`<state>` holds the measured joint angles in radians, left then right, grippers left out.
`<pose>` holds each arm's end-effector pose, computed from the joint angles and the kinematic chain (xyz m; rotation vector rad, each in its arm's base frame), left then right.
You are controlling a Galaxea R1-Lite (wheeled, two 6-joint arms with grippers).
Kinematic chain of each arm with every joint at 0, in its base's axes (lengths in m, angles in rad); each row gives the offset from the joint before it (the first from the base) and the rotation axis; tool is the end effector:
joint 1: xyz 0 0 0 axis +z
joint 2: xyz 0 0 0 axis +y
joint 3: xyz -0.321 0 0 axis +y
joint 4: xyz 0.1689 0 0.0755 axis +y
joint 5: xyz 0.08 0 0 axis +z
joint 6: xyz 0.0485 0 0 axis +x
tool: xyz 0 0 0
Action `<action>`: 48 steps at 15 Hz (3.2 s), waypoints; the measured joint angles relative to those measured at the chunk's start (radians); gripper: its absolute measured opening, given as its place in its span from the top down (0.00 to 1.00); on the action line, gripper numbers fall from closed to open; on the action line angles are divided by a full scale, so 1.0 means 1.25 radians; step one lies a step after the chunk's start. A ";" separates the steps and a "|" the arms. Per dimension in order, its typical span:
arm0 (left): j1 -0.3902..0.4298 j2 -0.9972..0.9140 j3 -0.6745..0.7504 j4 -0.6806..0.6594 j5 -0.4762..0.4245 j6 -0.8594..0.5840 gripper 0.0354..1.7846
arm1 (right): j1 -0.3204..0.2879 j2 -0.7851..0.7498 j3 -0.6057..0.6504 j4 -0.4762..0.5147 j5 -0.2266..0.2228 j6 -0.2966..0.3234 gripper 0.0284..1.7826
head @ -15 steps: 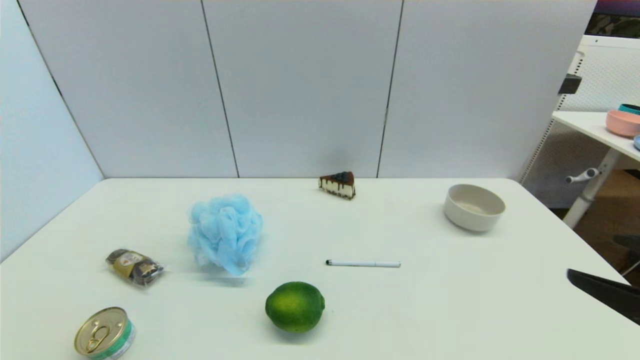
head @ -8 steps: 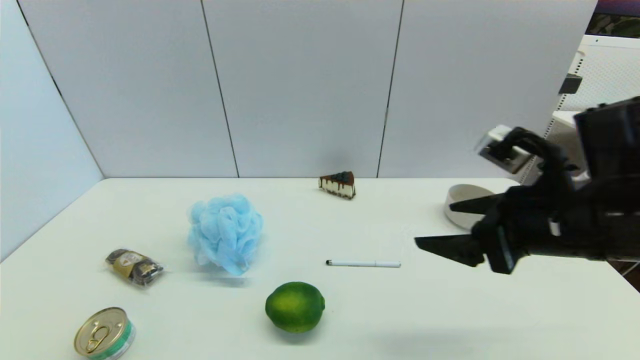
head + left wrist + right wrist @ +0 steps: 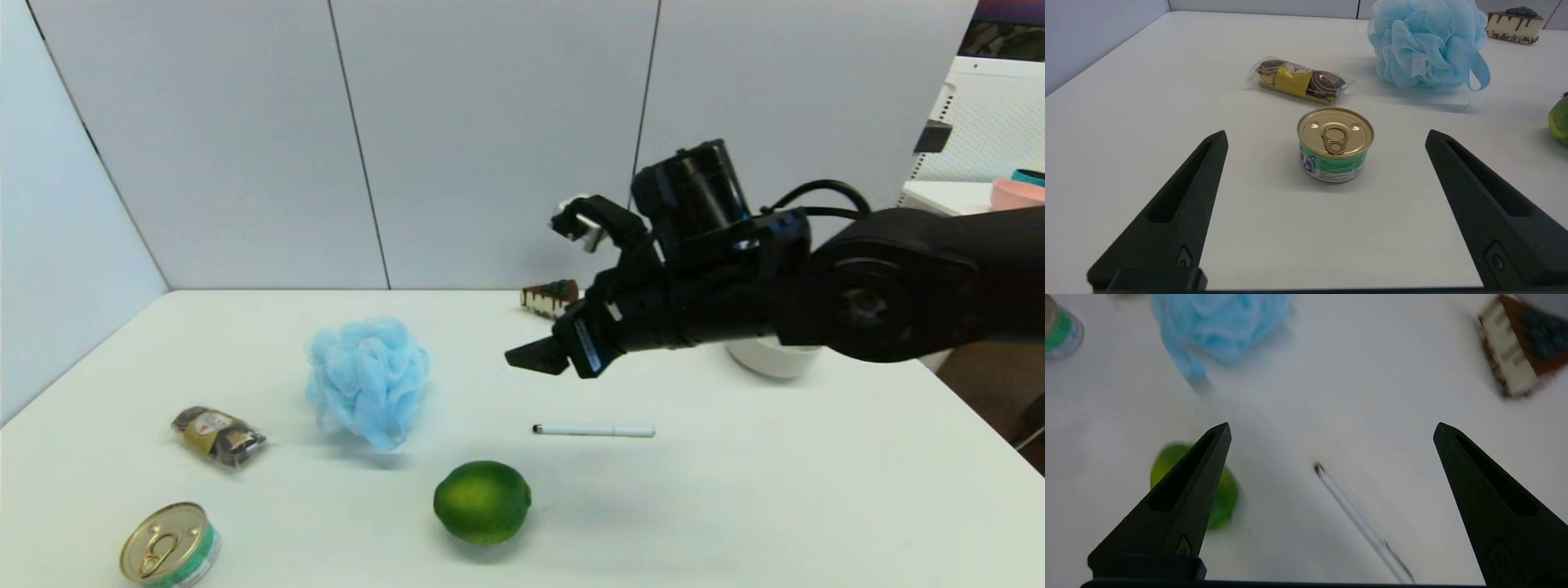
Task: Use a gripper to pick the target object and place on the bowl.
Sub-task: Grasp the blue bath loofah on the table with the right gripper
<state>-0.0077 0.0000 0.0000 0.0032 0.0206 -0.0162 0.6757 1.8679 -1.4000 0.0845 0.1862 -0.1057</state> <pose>-0.0236 0.0012 0.0751 -0.0162 0.0031 0.0129 0.2967 0.2493 0.2312 -0.2346 0.5083 0.8688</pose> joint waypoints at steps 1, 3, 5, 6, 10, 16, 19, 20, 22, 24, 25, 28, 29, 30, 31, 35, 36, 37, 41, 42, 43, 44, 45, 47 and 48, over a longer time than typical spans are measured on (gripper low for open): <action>0.000 0.000 0.000 0.000 0.000 0.000 0.04 | 0.014 0.037 -0.050 -0.001 0.000 0.010 0.04; 0.000 0.000 0.000 0.000 0.000 -0.001 0.04 | 0.042 0.103 -0.146 -0.005 -0.002 0.038 0.04; 0.000 0.000 0.000 0.000 0.000 0.000 0.04 | 0.068 0.167 -0.248 -0.012 -0.003 0.071 0.04; 0.000 0.000 0.000 0.000 0.000 0.000 0.04 | 0.079 0.198 -0.292 -0.015 -0.003 0.080 0.04; 0.000 0.000 0.000 0.000 0.000 0.000 0.04 | 0.113 0.297 -0.380 -0.121 -0.004 0.089 0.04; 0.000 0.000 0.000 0.000 0.000 0.000 0.04 | 0.142 0.399 -0.389 -0.422 -0.004 0.101 0.04; 0.000 0.000 0.000 0.000 0.000 0.000 0.04 | 0.149 0.442 -0.387 -0.537 -0.002 0.103 0.04; 0.000 0.000 0.000 0.000 0.000 0.000 0.04 | 0.151 0.452 -0.382 -0.542 0.001 0.102 0.04; 0.000 0.000 0.000 0.000 0.000 0.000 0.04 | 0.152 0.470 -0.374 -0.536 0.003 0.100 0.04; 0.000 0.000 0.000 0.000 0.000 0.000 0.04 | 0.155 0.486 -0.372 -0.523 0.004 0.098 0.04; 0.000 0.000 0.000 0.000 0.000 0.000 0.04 | 0.157 0.491 -0.372 -0.504 0.005 0.098 0.04; 0.000 0.000 0.000 0.000 0.000 0.000 0.04 | 0.161 0.486 -0.376 -0.419 0.004 0.101 0.04; 0.000 0.000 0.000 0.000 0.000 0.000 0.04 | 0.162 0.483 -0.377 -0.407 0.003 0.103 0.04; 0.000 0.000 0.000 0.000 0.000 0.000 0.04 | 0.164 0.484 -0.379 -0.407 0.004 0.102 0.04; 0.000 0.000 0.000 0.000 0.000 0.000 0.04 | 0.167 0.486 -0.379 -0.408 0.005 0.099 0.04; 0.000 0.000 0.000 0.000 0.000 0.000 0.04 | 0.167 0.513 -0.379 -0.401 0.004 0.086 0.04; 0.000 0.000 0.000 0.000 0.000 0.000 0.04 | 0.168 0.523 -0.379 -0.399 0.004 0.074 0.04; 0.000 0.000 0.000 0.000 0.000 0.000 0.04 | 0.168 0.533 -0.380 -0.398 0.005 0.058 0.04; 0.000 0.000 0.000 0.000 0.000 0.000 0.04 | 0.167 0.561 -0.387 -0.403 0.005 0.031 0.04; 0.000 0.000 0.000 0.000 0.000 0.000 0.04 | 0.167 0.564 -0.389 -0.402 0.004 0.029 0.04; 0.000 0.000 0.000 0.000 0.000 0.000 0.04 | 0.167 0.565 -0.393 -0.399 0.004 0.029 0.04; 0.000 0.000 0.000 0.000 0.000 0.000 0.04 | 0.167 0.567 -0.395 -0.400 0.004 0.029 0.04; 0.000 0.000 0.000 0.000 0.000 0.000 0.04 | 0.167 0.569 -0.398 -0.403 0.004 0.029 0.04; 0.000 0.000 0.000 0.000 0.000 0.000 0.04 | 0.167 0.570 -0.401 -0.402 0.004 0.028 0.07; 0.000 0.000 0.000 0.000 0.000 0.000 0.04 | 0.167 0.569 -0.402 -0.399 0.004 0.028 0.17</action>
<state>-0.0077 0.0000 0.0000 0.0028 0.0211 -0.0164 0.8843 2.5796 -1.9030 -0.4147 0.1913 -0.0706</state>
